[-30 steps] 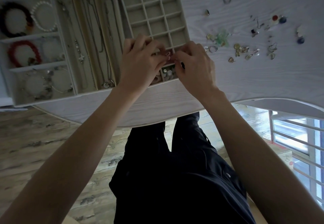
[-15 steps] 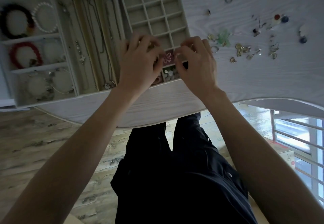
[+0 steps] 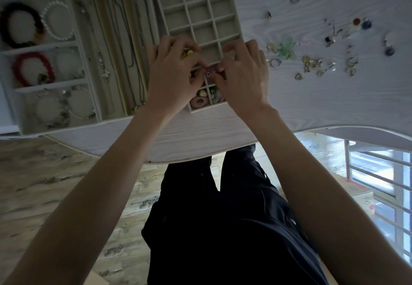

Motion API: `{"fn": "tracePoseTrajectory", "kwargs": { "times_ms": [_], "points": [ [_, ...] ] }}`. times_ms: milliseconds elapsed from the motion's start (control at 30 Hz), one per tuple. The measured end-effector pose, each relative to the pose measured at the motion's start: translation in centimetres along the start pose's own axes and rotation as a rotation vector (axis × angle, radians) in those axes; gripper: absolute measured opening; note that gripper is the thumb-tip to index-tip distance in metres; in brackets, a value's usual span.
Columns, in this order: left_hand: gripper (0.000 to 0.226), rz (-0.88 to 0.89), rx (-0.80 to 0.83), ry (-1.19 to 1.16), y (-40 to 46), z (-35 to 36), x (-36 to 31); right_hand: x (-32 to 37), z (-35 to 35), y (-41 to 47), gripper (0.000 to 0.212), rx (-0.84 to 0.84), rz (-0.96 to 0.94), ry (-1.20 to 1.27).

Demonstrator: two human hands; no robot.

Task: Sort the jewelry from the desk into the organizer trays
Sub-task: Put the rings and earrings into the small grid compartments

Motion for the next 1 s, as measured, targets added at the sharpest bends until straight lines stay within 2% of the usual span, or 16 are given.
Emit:
{"fn": "tracePoseTrajectory", "kwargs": {
  "times_ms": [167, 267, 433, 567, 700, 800, 867, 1000],
  "points": [
    [0.020, 0.026, 0.024, -0.015, 0.2, -0.1, -0.1, -0.1, -0.2, -0.2, 0.004, -0.122, -0.105, -0.053],
    [0.021, 0.033, 0.043, -0.007, 0.3, -0.2, -0.2, -0.4, 0.0, -0.4, 0.007, -0.073, -0.103, -0.032],
    [0.016, 0.014, 0.044, 0.024, 0.3, -0.2, 0.4, -0.2, -0.3, 0.6, 0.024, 0.064, -0.068, -0.077],
    [0.015, 0.016, 0.037, 0.010, 0.4, -0.2, 0.2, 0.0, 0.2, 1.2, 0.016, 0.086, 0.024, -0.193],
    [0.016, 0.063, 0.050, 0.010, 0.5, -0.3, -0.5, -0.1, -0.2, 0.9, 0.011, 0.062, -0.025, -0.085],
    [0.024, 0.130, 0.127, 0.084, 0.2, 0.2, -0.8, -1.6, -1.1, 0.0, 0.008, -0.031, -0.020, 0.075],
    [0.028, 0.144, 0.184, 0.088, -0.1, 0.5, -1.1, -2.7, -1.7, -0.7, 0.015, -0.085, 0.003, 0.169],
    [0.030, 0.168, 0.211, 0.105, -0.4, 0.6, -1.3, -3.5, -1.3, -1.8, 0.024, -0.055, 0.046, 0.199]
  ]
}}
Point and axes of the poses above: each hand's wrist, its own y-axis towards the middle knuckle, its own z-axis out of the palm, x = y × z, the point moved 4 cm from there along y, towards the middle knuckle, and after that the axes turned 4 degrees about x, right-handed, at the moved point
